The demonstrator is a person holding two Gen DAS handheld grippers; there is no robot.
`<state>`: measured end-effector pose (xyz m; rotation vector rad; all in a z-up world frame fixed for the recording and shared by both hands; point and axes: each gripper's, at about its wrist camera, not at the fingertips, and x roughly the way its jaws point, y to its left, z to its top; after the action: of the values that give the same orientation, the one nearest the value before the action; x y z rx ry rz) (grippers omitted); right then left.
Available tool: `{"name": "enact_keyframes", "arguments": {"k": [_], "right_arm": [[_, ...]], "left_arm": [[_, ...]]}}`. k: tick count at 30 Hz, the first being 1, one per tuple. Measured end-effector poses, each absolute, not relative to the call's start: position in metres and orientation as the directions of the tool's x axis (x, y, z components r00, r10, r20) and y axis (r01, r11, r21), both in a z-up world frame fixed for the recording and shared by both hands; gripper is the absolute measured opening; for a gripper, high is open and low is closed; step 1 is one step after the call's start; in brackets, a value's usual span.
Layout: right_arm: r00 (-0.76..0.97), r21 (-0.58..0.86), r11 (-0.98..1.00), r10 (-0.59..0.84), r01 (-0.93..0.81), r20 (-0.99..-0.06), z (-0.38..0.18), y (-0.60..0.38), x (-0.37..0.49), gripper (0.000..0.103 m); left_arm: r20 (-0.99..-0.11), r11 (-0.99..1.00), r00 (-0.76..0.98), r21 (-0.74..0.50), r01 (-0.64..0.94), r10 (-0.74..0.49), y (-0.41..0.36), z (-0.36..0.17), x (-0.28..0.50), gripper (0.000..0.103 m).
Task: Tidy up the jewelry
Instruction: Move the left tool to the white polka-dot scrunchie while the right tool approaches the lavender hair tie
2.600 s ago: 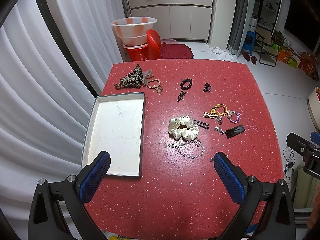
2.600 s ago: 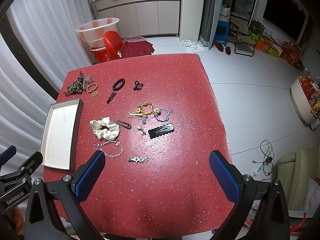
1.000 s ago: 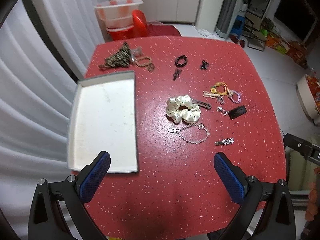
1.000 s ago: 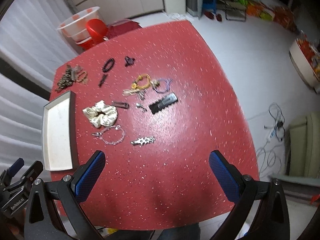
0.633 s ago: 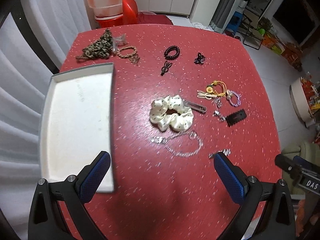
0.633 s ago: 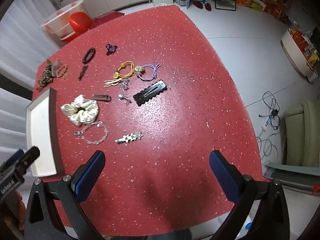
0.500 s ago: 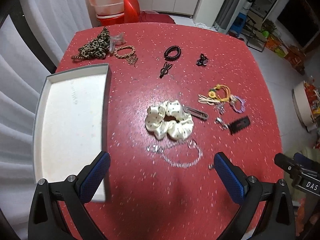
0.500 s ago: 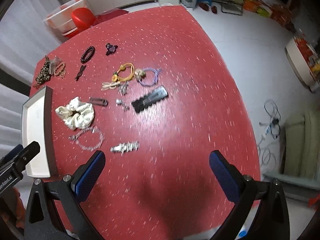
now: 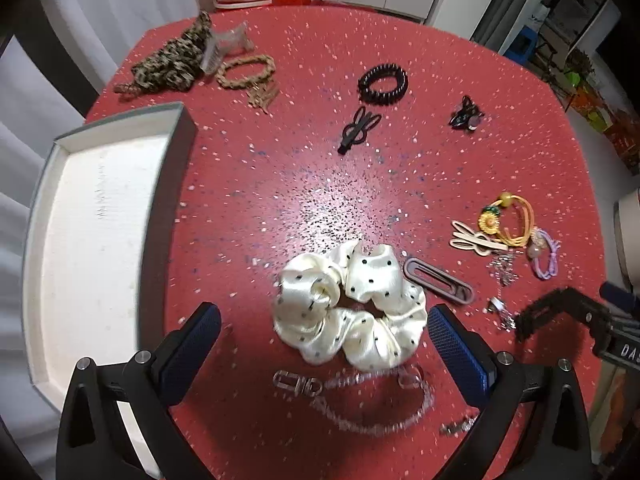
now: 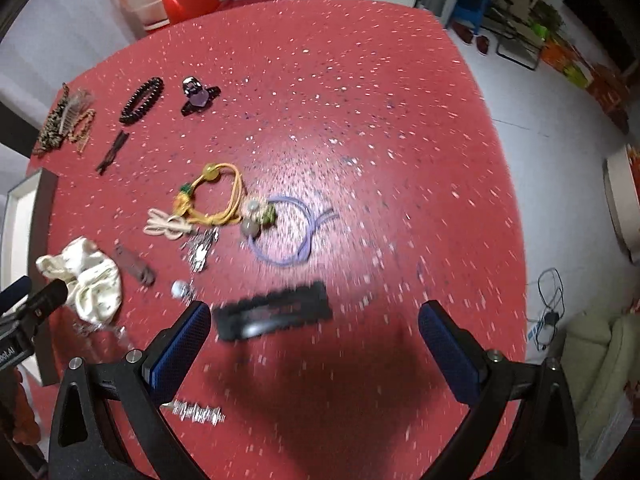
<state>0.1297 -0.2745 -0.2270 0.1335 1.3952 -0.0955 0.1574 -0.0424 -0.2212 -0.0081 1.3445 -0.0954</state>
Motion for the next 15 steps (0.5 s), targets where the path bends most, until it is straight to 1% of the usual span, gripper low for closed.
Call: {"name": "enact_keyframes", "arguments": {"k": [5, 12, 15], "right_arm": [[0.154, 0.028, 0.995, 0.013, 0.1, -0.988, -0.25, -0.271, 0.152, 0.103], [0.159, 0.017, 0.994, -0.001, 0.11, -0.987, -0.264, -0.275, 0.168, 0.103], [0.168, 0.01, 0.994, -0.009, 0.107, -0.986, -0.266, -0.277, 0.173, 0.099]], "left_arm": [[-0.98, 0.997, 0.186, -0.056, 0.055, -0.066, -0.045, -0.244, 0.165, 0.103], [-0.983, 0.998, 0.179, -0.04, 0.046, -0.048, -0.046, -0.258, 0.171, 0.103], [-0.981, 0.999, 0.188, -0.03, 0.045, -0.038, -0.047, -0.261, 0.17, 0.103]]}}
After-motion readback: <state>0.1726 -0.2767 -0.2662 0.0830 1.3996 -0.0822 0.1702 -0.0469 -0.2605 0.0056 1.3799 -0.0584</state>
